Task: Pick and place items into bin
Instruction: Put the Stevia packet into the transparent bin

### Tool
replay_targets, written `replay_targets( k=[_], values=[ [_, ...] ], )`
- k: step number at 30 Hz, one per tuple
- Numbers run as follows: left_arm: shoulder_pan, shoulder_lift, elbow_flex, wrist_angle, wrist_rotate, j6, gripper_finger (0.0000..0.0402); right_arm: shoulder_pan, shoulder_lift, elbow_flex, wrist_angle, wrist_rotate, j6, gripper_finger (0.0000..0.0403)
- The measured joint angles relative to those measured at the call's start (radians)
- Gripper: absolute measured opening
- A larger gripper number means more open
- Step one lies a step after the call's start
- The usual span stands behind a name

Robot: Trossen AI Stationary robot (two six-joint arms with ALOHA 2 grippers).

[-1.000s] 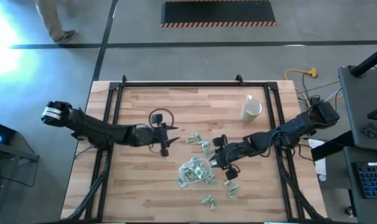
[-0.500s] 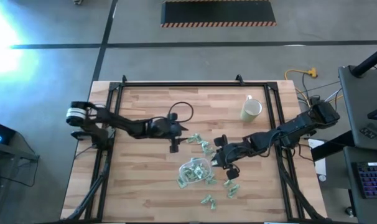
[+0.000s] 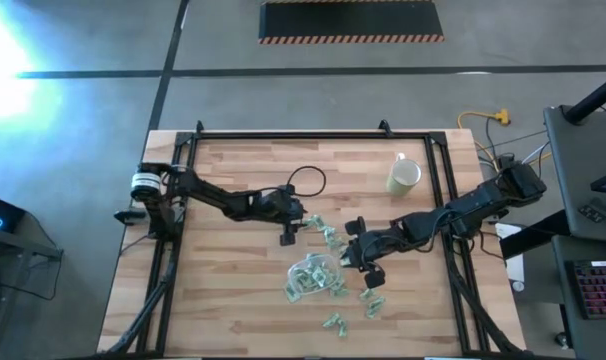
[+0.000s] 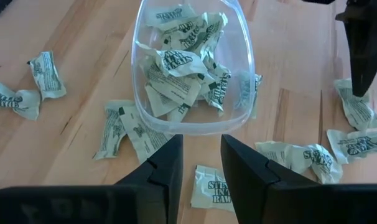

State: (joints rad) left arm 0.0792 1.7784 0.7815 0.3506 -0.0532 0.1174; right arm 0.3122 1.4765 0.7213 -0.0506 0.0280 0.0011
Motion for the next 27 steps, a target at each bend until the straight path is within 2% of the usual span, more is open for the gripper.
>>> replay_targets(
  k=[14,22,27],
  values=[
    [0.000,0.035,0.006,-0.040,0.007,-0.003,0.0097,0.000,0.000,-0.004,-0.002,-0.002,0.019,0.0094],
    [0.001,0.021,0.006,-0.056,0.006,0.034,0.0010,0.000,0.000,-0.004,-0.003,-0.003,0.019,0.0088],
    [-0.002,0.000,0.005,-0.053,0.000,0.046,0.0003,0.000,0.000,-0.005,-0.007,-0.003,0.019,0.0090]
  ],
)
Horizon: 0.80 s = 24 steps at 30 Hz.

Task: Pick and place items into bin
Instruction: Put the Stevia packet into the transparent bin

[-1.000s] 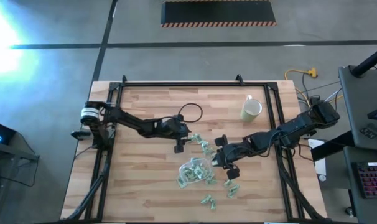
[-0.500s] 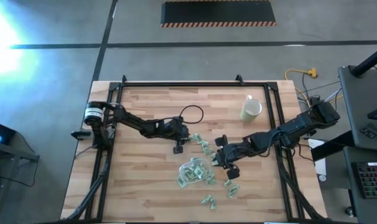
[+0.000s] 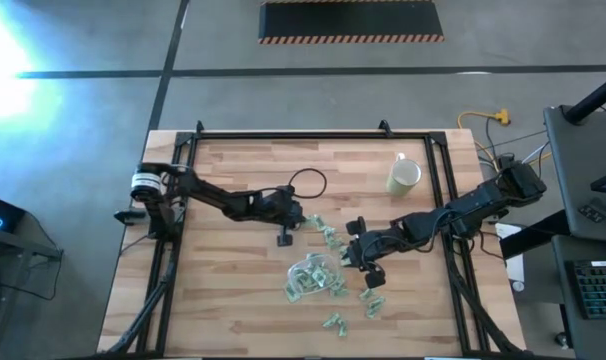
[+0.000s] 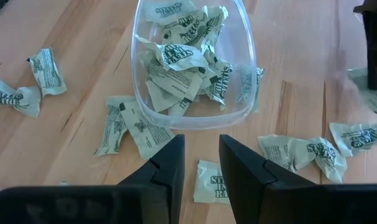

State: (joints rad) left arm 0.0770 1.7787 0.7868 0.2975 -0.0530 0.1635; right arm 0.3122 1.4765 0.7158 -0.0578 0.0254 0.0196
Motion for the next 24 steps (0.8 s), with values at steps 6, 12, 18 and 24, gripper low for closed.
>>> replay_targets(
  k=[6,12,18,24],
  values=[
    [-0.018,-0.056,-0.004,-0.002,-0.001,0.000,0.0000,0.000,0.000,0.000,-0.052,0.010,0.022,0.0083],
    [-0.065,-0.121,-0.004,-0.003,-0.001,0.011,0.0000,0.000,-0.001,-0.007,-0.095,0.120,0.061,0.0073],
    [-0.134,-0.200,-0.006,-0.004,0.000,0.041,0.0000,-0.001,0.015,-0.031,-0.076,0.133,0.104,0.0071],
    [-0.226,-0.248,-0.001,0.009,0.079,0.091,0.0000,0.000,0.071,-0.096,0.091,0.126,0.088,0.0082]
  ],
)
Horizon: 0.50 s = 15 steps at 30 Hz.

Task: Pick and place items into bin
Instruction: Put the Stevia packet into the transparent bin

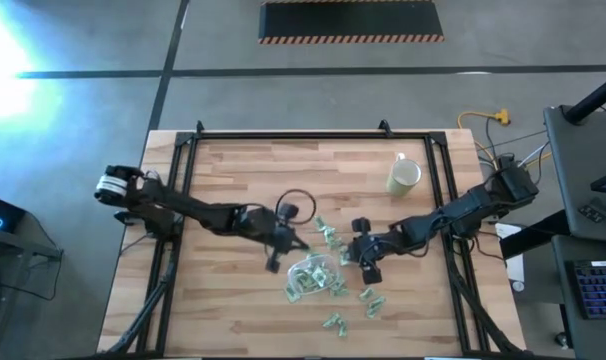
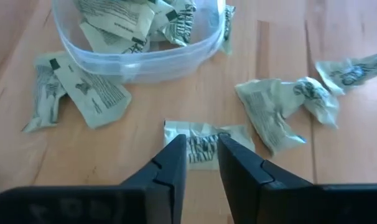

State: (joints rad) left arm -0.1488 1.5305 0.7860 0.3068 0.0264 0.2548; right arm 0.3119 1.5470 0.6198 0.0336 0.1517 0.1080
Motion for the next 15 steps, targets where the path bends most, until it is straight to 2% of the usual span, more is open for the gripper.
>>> replay_targets(
  k=[10,15],
  values=[
    [-0.091,0.013,0.000,0.023,0.251,0.039,0.0000,0.000,0.021,-0.006,0.058,-0.002,0.002,0.0130],
    [-0.096,0.080,0.009,0.021,0.273,0.016,0.0000,0.000,0.022,-0.006,0.062,-0.002,0.004,0.0163]
  ],
)
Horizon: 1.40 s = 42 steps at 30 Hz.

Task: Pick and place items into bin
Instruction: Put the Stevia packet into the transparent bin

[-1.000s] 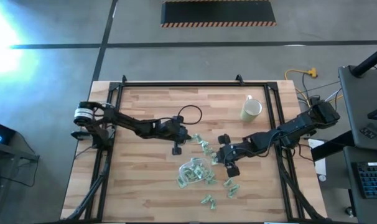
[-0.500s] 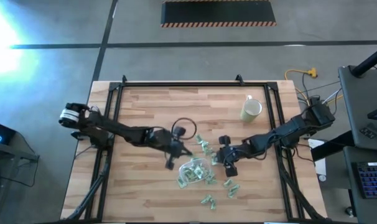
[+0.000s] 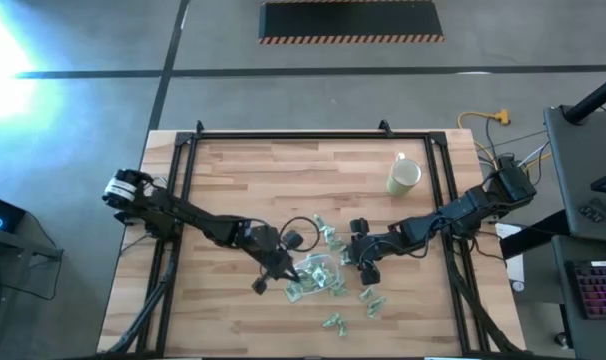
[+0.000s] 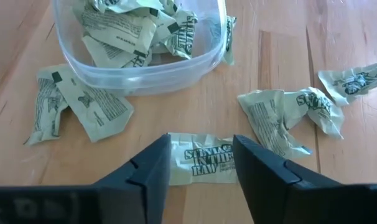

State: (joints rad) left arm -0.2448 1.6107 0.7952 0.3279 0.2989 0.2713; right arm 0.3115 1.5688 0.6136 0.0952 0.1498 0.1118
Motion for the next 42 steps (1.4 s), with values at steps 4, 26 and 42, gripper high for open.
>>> replay_targets(
  k=[4,26,42],
  values=[
    [0.008,0.051,0.039,-0.002,-0.001,-0.003,0.0000,0.000,0.000,-0.003,0.000,0.000,0.002,0.0183],
    [0.032,0.141,0.102,-0.077,-0.070,-0.059,0.0073,0.000,0.000,-0.036,0.066,0.000,0.013,0.0196],
    [0.031,0.071,0.098,-0.085,-0.070,-0.059,0.0125,-0.010,0.140,-0.010,0.142,-0.002,-0.005,0.0196]
  ],
)
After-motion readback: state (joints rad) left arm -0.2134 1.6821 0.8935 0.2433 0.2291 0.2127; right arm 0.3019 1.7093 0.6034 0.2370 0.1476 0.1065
